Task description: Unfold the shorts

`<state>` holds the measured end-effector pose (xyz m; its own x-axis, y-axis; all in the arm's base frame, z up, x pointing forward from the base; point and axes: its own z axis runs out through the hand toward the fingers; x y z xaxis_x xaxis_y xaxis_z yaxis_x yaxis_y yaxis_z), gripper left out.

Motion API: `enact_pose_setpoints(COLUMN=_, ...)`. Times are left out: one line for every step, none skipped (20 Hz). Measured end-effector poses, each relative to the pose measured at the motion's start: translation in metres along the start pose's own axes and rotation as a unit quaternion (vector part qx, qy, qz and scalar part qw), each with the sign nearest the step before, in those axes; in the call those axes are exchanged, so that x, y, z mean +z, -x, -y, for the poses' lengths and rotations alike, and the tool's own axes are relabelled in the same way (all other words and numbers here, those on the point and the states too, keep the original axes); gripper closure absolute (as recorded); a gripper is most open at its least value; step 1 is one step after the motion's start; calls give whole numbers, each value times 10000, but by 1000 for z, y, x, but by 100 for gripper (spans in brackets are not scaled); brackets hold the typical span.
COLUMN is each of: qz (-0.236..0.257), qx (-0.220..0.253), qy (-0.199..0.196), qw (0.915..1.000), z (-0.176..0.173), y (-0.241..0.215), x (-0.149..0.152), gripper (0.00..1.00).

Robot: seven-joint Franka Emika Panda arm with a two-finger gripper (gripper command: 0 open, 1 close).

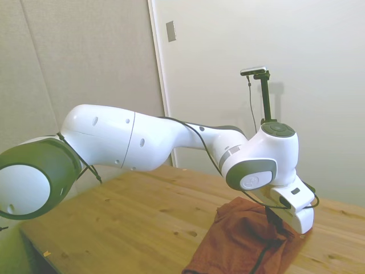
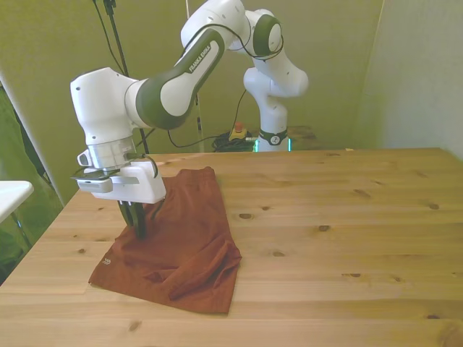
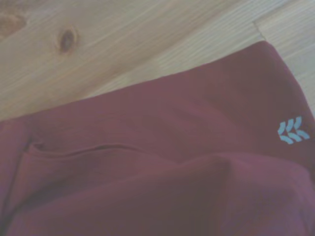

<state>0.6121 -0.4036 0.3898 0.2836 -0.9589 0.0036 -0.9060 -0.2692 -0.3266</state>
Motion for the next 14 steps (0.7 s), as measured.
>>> enact_pose_setpoints(qz=-22, qx=-55, qy=-33, qw=10000, z=2, y=4, x=-4, gripper=100)
enact_pose_setpoints(qz=-55, qx=-117, qy=-82, qw=9999, z=6, y=10, x=-10, gripper=100)
enact_pose_setpoints(qz=-89, qx=-170, qy=-130, qw=9997, z=10, y=17, x=-17, gripper=100)
enact_pose_setpoints(qz=-125, qx=-230, qy=-178, qw=9995, z=15, y=26, x=-26, gripper=100)
enact_pose_setpoints(qz=-157, qx=-303, qy=-226, qw=9992, z=21, y=36, x=-35, gripper=100)
enact_pose_setpoints(qz=-178, qx=-380, qy=-268, qw=9988, z=27, y=48, x=-44, gripper=100)
enact_pose_setpoints(qz=-196, qx=-479, qy=-301, qw=9982, z=34, y=61, x=-52, gripper=100)
enact_pose_setpoints(qz=-231, qx=-583, qy=-340, qw=9975, z=42, y=75, x=-60, gripper=100)
enact_pose_setpoints(qz=-265, qx=-706, qy=-350, qw=9965, z=49, y=91, x=-67, gripper=100)
enact_pose_setpoints(qz=-312, qx=-825, qy=-347, qw=9955, z=58, y=109, x=-73, gripper=100)
enact_pose_setpoints(qz=-351, qx=-926, qy=-334, qw=9945, z=66, y=126, x=-77, gripper=100)
enact_pose_setpoints(qz=-388, qx=-1030, qy=-314, qw=9934, z=75, y=144, x=-81, gripper=100)
enact_pose_setpoints(qz=-429, qx=-1127, qy=-274, qw=9923, z=85, y=163, x=-83, gripper=100)
enact_pose_setpoints(qz=-472, qx=-1218, qy=-241, qw=9911, z=95, y=182, x=-85, gripper=100)
